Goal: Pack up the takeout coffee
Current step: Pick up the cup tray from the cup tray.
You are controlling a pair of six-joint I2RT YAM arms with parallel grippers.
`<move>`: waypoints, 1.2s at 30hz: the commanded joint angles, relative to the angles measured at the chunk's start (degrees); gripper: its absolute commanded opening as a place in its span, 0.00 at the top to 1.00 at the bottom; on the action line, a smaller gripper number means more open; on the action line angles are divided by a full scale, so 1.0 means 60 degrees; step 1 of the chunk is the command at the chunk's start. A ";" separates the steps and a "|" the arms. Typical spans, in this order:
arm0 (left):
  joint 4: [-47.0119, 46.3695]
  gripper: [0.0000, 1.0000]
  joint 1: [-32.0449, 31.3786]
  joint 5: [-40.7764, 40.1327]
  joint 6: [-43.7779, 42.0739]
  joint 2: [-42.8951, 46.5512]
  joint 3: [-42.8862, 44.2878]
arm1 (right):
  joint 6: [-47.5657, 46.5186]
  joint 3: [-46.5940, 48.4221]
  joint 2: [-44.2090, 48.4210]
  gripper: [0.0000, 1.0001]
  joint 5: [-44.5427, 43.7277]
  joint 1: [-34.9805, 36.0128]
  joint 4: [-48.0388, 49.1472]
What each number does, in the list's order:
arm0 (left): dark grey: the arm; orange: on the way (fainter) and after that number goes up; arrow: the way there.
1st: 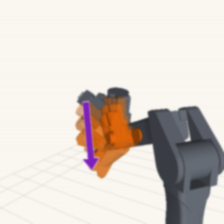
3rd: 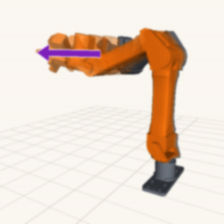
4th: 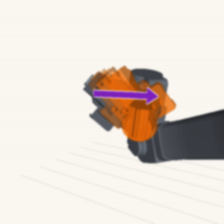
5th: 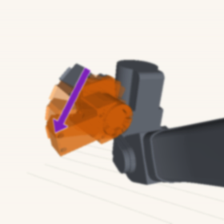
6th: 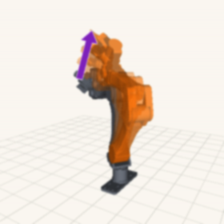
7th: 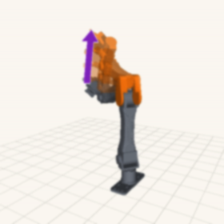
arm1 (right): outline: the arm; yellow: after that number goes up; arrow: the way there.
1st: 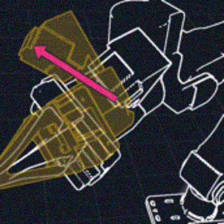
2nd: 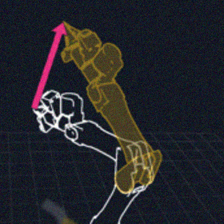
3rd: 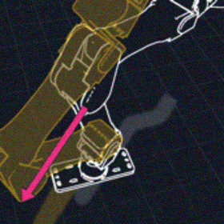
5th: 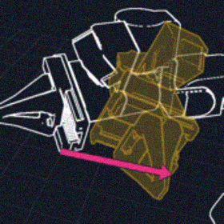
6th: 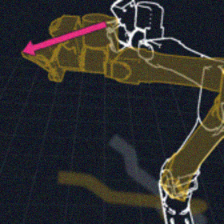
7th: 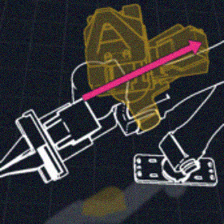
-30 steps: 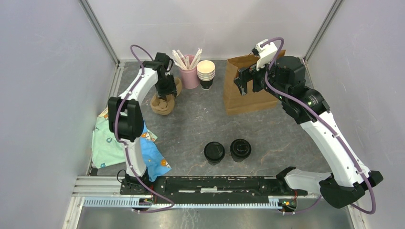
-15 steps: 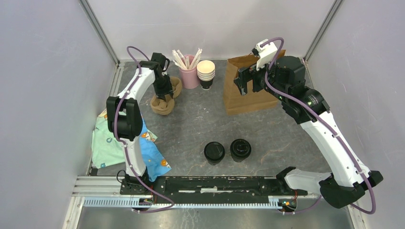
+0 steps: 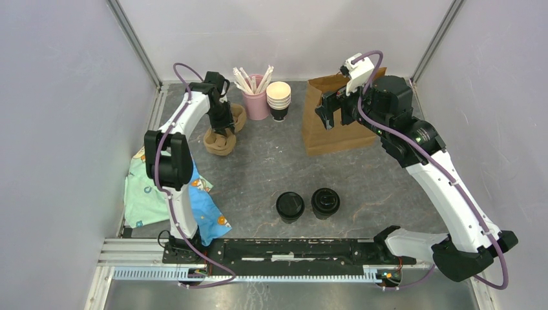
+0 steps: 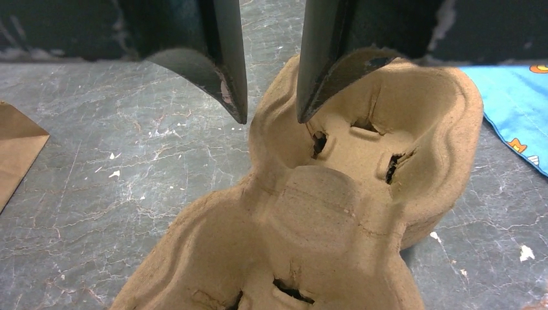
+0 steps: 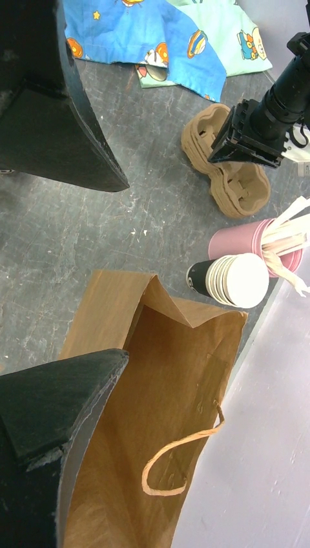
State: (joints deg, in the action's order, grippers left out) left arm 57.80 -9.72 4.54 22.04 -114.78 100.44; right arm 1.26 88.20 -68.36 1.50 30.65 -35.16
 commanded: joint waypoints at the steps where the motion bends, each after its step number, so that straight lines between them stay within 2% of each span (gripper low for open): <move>1: -0.0042 0.60 0.0005 0.0151 -0.0462 -0.0248 0.0090 | 0.0058 0.0006 0.0026 0.02 0.0073 0.0018 0.0386; 5: -0.0056 0.55 -0.0001 0.0154 -0.0462 -0.0326 0.0139 | 0.0053 -0.0008 0.0044 0.02 0.0059 0.0011 0.0381; 8: -0.0063 0.56 0.0007 0.0182 -0.0486 -0.0350 0.0114 | 0.0043 -0.0016 0.0040 0.02 0.0058 0.0008 0.0384; 15: -0.0063 0.62 0.0008 0.0228 -0.0466 -0.0254 0.0149 | 0.0047 -0.0023 0.0040 0.02 0.0058 0.0009 0.0395; 24: -0.0431 0.65 0.0407 0.1275 -0.0203 0.0030 -0.0251 | 0.0039 -0.0008 0.0029 0.02 0.0043 0.0006 0.0398; 36: -0.0493 0.72 0.0446 0.1168 -0.0275 0.0537 -0.0377 | 0.0095 -0.0007 0.0011 0.02 0.0160 0.0017 0.0430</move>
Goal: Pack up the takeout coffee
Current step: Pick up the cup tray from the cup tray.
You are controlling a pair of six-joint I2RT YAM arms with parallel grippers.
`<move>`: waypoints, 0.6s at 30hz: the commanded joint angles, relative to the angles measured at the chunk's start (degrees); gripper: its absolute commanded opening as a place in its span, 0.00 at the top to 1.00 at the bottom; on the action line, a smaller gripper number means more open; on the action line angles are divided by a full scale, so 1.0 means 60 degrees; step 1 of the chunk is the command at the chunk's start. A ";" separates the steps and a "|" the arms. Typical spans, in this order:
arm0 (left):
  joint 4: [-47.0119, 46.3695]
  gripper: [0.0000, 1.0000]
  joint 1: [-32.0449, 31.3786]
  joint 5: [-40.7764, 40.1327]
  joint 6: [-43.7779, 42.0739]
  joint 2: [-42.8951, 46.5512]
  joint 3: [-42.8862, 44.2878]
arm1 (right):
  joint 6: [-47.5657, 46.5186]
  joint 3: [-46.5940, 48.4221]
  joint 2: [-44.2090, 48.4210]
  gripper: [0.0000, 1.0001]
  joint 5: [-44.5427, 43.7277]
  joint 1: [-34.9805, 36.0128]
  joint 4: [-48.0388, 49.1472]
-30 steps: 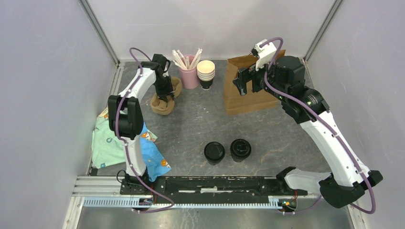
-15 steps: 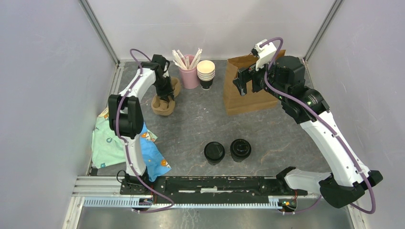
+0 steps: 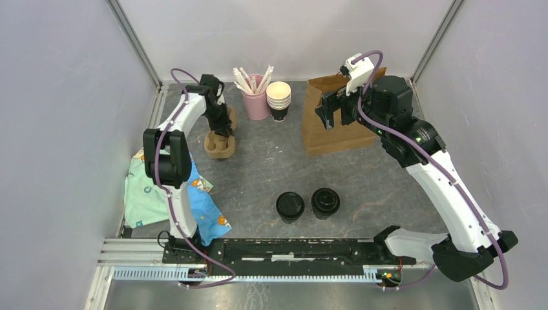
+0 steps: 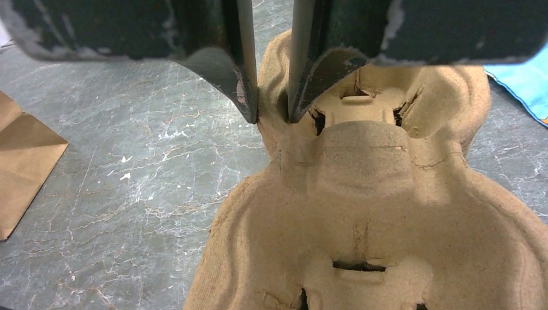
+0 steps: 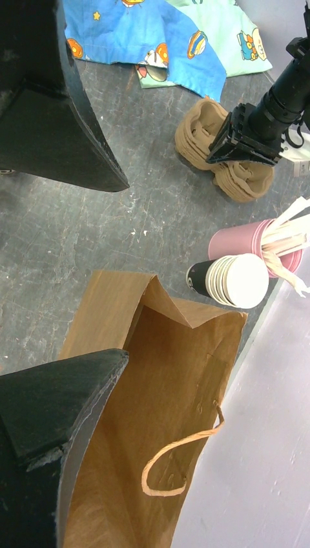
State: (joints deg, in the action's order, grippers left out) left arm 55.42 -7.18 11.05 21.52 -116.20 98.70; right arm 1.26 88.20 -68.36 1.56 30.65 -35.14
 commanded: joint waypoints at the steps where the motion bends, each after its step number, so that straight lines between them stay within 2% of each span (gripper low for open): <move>1: -0.0099 0.72 0.0025 0.0053 -0.0188 0.0818 -0.0087 | 0.0096 -0.0008 -0.0009 0.02 0.0164 0.0017 0.0433; 12: -0.0096 0.76 0.0023 -0.0436 -0.0217 0.1392 -0.0155 | 0.0207 0.0021 -0.0037 0.02 0.0321 0.0005 0.0487; 18: -0.0326 0.76 0.0019 -0.0022 -0.0127 0.1235 -0.0306 | 0.0330 -0.0005 -0.0030 0.02 0.0490 0.0016 0.0517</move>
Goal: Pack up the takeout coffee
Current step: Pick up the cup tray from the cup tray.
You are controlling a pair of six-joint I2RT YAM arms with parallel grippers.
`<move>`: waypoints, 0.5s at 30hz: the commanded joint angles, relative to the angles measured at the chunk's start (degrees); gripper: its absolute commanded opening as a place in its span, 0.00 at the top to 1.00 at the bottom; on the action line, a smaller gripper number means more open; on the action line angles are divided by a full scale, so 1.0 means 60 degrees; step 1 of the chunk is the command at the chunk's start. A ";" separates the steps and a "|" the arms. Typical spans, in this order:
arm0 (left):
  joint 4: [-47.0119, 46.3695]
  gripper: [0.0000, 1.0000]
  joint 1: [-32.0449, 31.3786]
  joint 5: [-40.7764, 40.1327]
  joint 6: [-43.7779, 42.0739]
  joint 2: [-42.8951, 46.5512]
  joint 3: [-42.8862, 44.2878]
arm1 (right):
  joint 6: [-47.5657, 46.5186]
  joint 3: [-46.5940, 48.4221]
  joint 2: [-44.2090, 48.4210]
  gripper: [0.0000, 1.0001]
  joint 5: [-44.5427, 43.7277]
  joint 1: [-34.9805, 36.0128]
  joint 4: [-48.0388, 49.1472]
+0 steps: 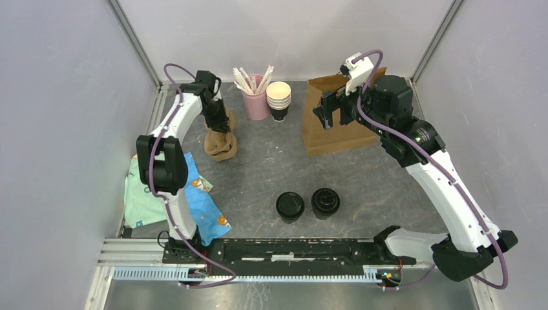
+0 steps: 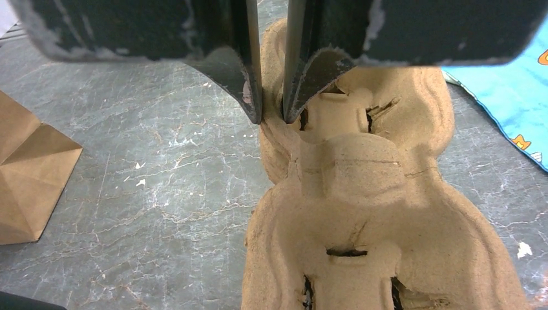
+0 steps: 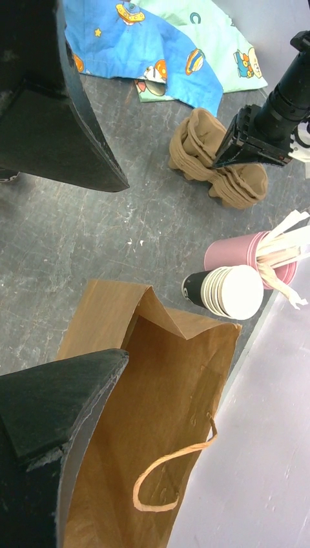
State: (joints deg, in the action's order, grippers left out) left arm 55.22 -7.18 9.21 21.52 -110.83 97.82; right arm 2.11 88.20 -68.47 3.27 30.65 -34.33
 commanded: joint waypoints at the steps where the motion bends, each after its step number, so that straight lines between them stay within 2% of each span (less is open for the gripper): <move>1: -0.0388 0.75 0.0024 0.0408 -0.0085 0.0319 -0.0229 | 0.0212 -0.0007 0.0001 0.02 0.0219 0.0010 0.0380; 6: -0.0866 0.76 0.0098 0.1080 0.0157 0.0338 -0.0650 | 0.0262 -0.0038 0.0029 0.02 0.0258 0.0022 0.0361; 11: -0.2200 0.77 0.0488 0.2062 0.0684 0.0926 -0.1815 | 0.0278 -0.0023 0.0042 0.02 0.0266 0.0008 0.0367; 15: -0.2681 0.79 0.0557 0.1674 0.0621 0.1497 -0.2323 | 0.0278 0.0006 0.0042 0.02 0.0259 0.0010 0.0359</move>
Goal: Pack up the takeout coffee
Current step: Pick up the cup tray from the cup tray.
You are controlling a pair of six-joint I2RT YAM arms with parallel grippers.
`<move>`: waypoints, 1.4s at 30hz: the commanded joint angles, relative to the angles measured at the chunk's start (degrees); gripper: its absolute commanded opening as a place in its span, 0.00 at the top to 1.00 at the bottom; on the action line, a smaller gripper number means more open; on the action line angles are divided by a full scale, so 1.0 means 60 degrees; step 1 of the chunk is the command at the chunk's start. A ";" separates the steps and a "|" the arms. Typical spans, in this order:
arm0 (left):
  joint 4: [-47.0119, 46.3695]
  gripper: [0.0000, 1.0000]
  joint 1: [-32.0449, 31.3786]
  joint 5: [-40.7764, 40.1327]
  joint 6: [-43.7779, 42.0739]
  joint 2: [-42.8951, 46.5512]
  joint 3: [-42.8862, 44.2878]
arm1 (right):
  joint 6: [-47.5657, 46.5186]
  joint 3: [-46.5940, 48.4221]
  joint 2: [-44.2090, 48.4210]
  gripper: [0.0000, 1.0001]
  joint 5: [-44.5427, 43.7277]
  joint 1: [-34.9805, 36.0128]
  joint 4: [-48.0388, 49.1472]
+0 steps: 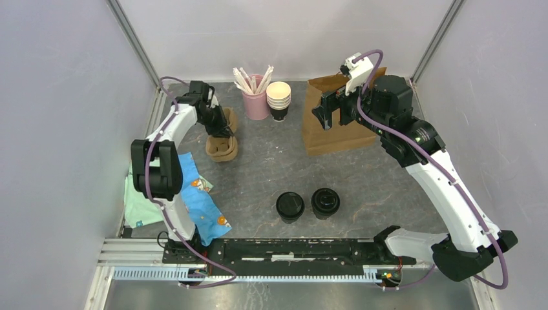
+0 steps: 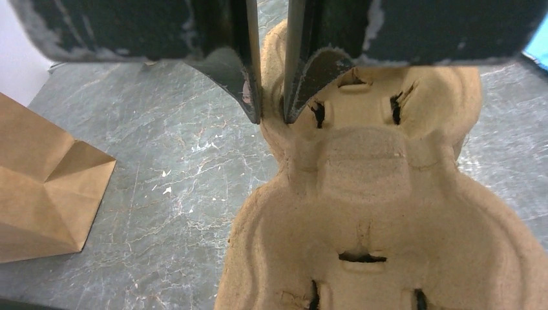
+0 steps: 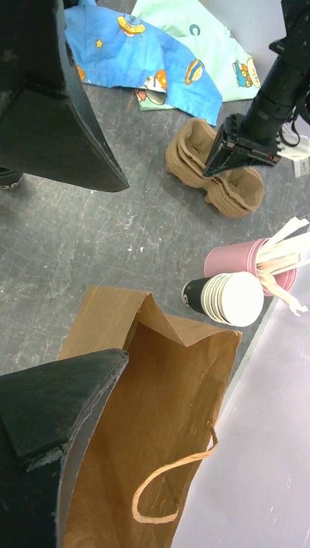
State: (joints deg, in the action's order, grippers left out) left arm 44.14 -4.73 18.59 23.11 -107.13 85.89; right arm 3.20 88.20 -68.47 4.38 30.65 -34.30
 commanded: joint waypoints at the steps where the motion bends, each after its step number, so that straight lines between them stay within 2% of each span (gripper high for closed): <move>1: -0.0841 0.81 0.0154 -0.0106 0.0321 0.0999 -0.0396 | 0.0117 -0.0005 0.0043 0.02 0.0061 0.0008 0.0357; 4: -0.0867 0.88 0.0099 -0.0805 0.0209 0.1376 -0.0527 | 0.0124 -0.0008 0.0022 0.02 0.0084 0.0009 0.0378; 12: -0.0807 0.94 -0.0703 -0.2465 -0.0086 0.1975 -0.0479 | 0.0210 0.0020 -0.0055 0.02 0.0290 0.0006 0.0409; 17: -0.0276 0.98 -0.1509 -0.4725 -0.0059 0.2062 -0.0169 | 0.0280 0.0014 -0.0043 0.02 0.0395 0.0009 0.0371; 25: -0.0130 0.98 -0.3000 -0.8347 0.0077 0.2051 -0.0120 | 0.0469 -0.0145 0.0004 0.02 0.0710 0.0011 0.0471; 33: -0.1521 0.98 -0.4071 -1.0771 -0.0406 0.2414 -0.1336 | 0.0494 -0.0413 0.0269 0.02 0.0651 0.0016 0.0465; 38: -0.0274 0.98 -0.4554 -1.1688 -0.0097 0.1967 -0.0865 | 0.0600 -0.0606 0.0406 0.02 0.0764 0.0010 0.0539; 42: 0.0129 0.98 -0.4764 -1.1048 -0.0434 0.1340 -0.0937 | 0.0593 -0.0667 0.0480 0.02 0.0697 -0.0001 0.0539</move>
State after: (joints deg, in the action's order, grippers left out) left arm 42.06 -32.32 -45.47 22.39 -95.33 78.52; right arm 6.13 84.40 -67.18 8.43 30.65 -33.47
